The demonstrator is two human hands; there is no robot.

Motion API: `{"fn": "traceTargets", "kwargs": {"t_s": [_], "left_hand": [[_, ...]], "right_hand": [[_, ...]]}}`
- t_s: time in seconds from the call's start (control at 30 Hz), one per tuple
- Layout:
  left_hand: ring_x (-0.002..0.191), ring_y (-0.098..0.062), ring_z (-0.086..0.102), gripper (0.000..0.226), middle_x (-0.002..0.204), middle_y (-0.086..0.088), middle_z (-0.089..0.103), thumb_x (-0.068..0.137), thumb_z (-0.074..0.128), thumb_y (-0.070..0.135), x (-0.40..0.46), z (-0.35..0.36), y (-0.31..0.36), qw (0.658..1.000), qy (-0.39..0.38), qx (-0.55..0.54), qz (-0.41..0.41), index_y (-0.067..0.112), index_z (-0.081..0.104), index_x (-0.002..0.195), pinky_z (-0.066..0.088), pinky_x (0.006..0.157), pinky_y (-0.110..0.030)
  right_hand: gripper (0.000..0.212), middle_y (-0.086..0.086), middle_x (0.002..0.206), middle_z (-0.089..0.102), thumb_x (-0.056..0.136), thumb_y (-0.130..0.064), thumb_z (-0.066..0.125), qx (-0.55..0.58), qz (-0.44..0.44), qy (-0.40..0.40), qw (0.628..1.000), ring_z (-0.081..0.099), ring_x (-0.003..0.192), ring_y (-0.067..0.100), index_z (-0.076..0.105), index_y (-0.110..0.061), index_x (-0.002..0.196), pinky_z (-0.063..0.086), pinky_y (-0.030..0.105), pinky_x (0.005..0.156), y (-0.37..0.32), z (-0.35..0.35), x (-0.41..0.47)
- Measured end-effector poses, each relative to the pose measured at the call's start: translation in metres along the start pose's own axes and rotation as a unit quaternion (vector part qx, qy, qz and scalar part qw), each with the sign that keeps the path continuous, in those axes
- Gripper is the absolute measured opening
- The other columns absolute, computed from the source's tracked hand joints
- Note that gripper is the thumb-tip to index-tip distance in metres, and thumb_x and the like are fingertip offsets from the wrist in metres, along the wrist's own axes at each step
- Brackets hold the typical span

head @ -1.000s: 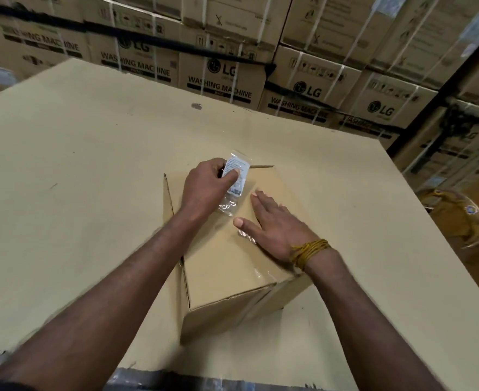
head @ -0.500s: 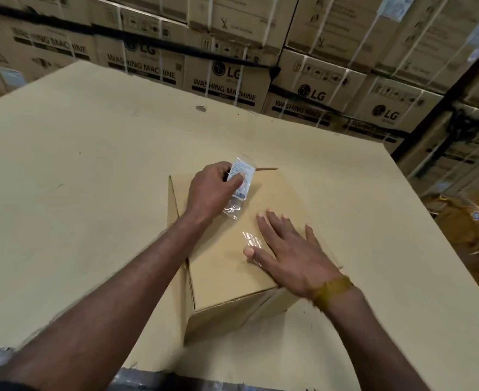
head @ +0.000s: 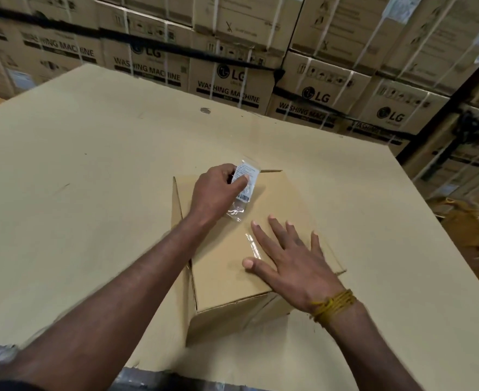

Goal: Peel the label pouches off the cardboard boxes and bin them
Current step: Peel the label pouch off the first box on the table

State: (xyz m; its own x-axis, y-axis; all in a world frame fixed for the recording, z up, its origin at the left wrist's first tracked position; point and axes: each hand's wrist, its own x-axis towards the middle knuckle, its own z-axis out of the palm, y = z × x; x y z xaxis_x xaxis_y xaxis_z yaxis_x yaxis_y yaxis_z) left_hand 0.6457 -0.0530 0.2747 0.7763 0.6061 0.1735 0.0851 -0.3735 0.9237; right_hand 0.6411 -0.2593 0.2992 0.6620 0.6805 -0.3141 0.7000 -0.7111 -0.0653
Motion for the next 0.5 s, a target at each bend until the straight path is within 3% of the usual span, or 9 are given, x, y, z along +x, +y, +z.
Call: {"fn": "traceTargets", "kwargs": {"t_s": [0.1,0.23,0.4,0.5], "left_hand": [[0.076,-0.014,0.071,0.016,0.081,0.006,0.075,0.092,0.064,0.033,0.001,0.002,0.001,1.0,-0.005,0.015,0.007,0.021,0.075,0.092,0.055,0.072,-0.04],[0.076,-0.01,0.071,0.015,0.083,0.008,0.075,0.092,0.064,0.032,0.0,0.001,0.002,1.0,0.001,0.005,0.001,0.022,0.075,0.095,0.054,0.07,-0.035],[0.073,-0.01,0.071,0.012,0.079,0.007,0.075,0.091,0.065,0.029,0.001,0.0,0.0,1.0,0.004,-0.017,-0.01,0.022,0.075,0.092,0.053,0.066,-0.03],[0.076,-0.013,0.071,0.014,0.082,0.006,0.075,0.092,0.065,0.03,0.001,0.001,0.001,1.0,0.001,0.001,-0.005,0.02,0.075,0.093,0.053,0.068,-0.032]], "right_hand": [[0.08,-0.014,0.165,-0.01,0.081,-0.082,0.003,0.013,0.007,0.005,1.0,-0.015,0.152,0.022,-0.012,-0.049,0.152,-0.012,0.059,0.119,0.006,-0.009,0.025],[0.079,-0.012,0.165,-0.013,0.082,-0.082,0.005,0.023,-0.006,0.001,1.0,-0.014,0.152,0.022,-0.011,-0.05,0.152,-0.011,0.059,0.119,0.004,-0.009,0.028],[0.08,-0.022,0.157,-0.029,0.074,-0.083,-0.001,0.026,-0.022,-0.004,0.999,-0.026,0.147,0.009,-0.021,-0.053,0.146,-0.016,0.046,0.12,0.009,0.009,-0.032],[0.086,-0.024,0.158,-0.026,0.078,-0.081,0.003,0.027,-0.016,-0.014,0.999,-0.022,0.148,0.007,-0.019,-0.043,0.152,-0.013,0.041,0.122,0.018,0.004,-0.024]]}}
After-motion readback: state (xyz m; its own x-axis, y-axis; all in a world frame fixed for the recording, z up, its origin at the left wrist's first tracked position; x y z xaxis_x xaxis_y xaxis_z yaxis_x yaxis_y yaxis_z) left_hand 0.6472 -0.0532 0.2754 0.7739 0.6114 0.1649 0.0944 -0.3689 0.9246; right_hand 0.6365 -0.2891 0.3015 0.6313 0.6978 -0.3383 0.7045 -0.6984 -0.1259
